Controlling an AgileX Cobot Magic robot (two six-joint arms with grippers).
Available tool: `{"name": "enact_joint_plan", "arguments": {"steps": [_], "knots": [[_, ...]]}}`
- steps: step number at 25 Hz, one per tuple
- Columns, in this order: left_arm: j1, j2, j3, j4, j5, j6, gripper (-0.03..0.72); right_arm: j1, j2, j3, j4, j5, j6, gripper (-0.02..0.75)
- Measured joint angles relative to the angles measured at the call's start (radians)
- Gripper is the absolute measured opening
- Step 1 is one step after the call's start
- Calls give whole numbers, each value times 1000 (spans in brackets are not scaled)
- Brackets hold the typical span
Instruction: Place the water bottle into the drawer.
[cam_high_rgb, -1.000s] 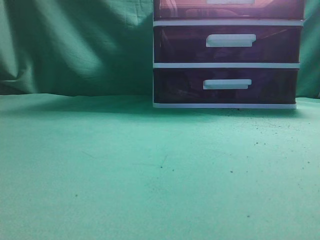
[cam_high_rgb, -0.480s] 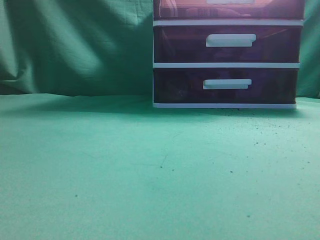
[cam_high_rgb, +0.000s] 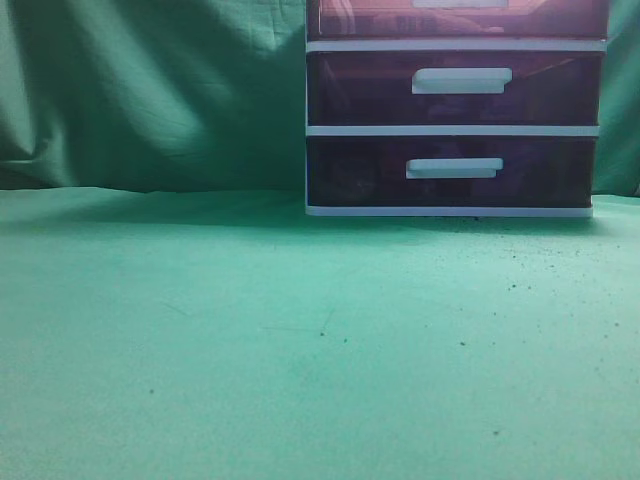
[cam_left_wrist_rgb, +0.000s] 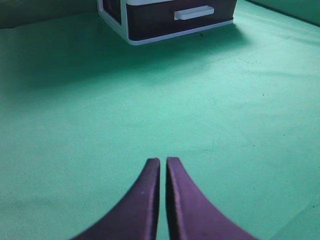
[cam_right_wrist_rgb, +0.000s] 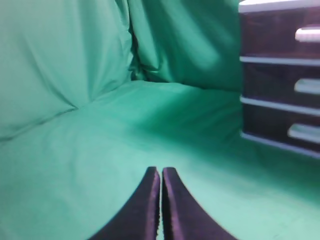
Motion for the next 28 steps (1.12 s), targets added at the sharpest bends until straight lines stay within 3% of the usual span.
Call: {"name": "enact_joint_plan", "arguments": {"steps": [5,8,11,14,17,21,28], "knots": [[0,0,0,7,0,0,0,-21,-14,51,-84,-69,-46,0],[0,-2,0,8,0,0,0,-104,-103,130,-181,-84,6,0],[0,-5,0,8,0,0,0,-199,-222,182,-431,-66,259,0],[0,-5,0,9,0,0,0,-294,-307,221,-765,-21,614,0],[0,-5,0,9,0,0,0,-383,-360,277,-930,-7,823,0],[0,-5,0,9,0,0,0,-467,-366,362,-958,-6,890,0],[0,-6,0,9,0,0,0,-471,-366,370,-951,37,893,0]]}}
